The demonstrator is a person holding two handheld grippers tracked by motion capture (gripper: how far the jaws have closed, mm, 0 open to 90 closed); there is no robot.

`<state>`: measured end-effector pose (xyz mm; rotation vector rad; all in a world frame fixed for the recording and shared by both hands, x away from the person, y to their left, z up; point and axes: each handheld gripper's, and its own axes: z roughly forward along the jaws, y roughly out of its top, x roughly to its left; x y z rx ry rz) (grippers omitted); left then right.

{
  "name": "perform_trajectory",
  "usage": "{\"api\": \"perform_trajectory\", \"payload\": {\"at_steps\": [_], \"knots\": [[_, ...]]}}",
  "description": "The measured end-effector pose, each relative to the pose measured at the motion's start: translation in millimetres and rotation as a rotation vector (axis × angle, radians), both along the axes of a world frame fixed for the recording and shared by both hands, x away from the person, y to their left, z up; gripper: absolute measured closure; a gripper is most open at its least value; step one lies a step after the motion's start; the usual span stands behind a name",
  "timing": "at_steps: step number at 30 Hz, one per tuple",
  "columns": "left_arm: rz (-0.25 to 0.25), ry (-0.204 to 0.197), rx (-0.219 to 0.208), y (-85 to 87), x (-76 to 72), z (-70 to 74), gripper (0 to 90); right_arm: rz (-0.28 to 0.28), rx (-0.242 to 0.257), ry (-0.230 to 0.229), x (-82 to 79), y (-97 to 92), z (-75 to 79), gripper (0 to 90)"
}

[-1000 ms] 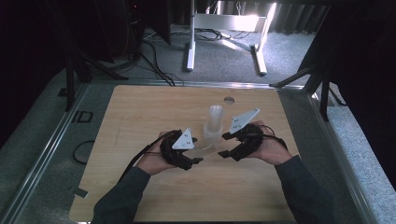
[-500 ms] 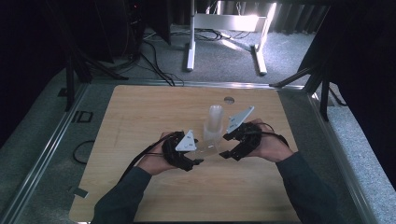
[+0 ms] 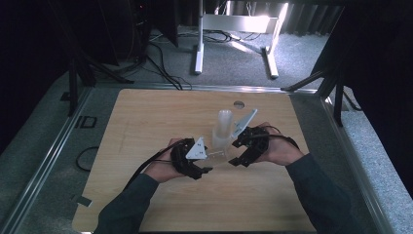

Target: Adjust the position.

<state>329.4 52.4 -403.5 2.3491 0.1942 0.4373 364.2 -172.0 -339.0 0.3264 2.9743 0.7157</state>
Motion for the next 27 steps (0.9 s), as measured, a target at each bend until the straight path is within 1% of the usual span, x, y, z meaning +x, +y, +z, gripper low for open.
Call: {"api": "perform_trajectory", "payload": {"at_steps": [1,3,5,7,13,16,17,21,27], "knots": [[0.001,-0.002,0.002,-0.5,-0.1,-0.3,30.5,-0.006,-0.008,0.004,-0.3,0.9,0.0,31.1],[-0.003,-0.005,0.012,-1.5,-0.4,-0.6,30.5,0.0,-0.014,0.01,0.6,2.5,-0.4,31.1],[-0.003,-0.006,0.011,-2.8,-0.8,-0.8,30.5,0.013,-0.022,0.007,1.3,4.7,-1.3,30.8],[-0.008,-0.008,0.024,-4.2,-0.8,-0.7,30.5,0.012,-0.037,0.018,0.7,6.8,-1.3,30.6],[-0.017,-0.006,0.025,-7.6,-1.4,0.2,30.5,0.018,-0.07,0.033,1.1,12.3,-3.1,29.6],[-0.022,-0.007,0.04,-9.6,-1.8,-0.6,30.5,0.019,-0.082,0.038,1.3,14.0,-4.3,29.2],[-0.025,-0.008,0.044,-10.2,-1.8,-0.9,30.5,0.021,-0.094,0.043,1.3,15.3,-5.8,28.9],[-0.033,0.001,0.05,-12.0,-1.6,-2.5,30.5,0.032,-0.119,0.048,0.0,18.6,-7.6,28.0],[-0.04,0.001,0.066,-14.4,-2.5,-3.6,30.5,0.055,-0.153,0.045,-0.2,24.4,-9.1,27.9]]}}
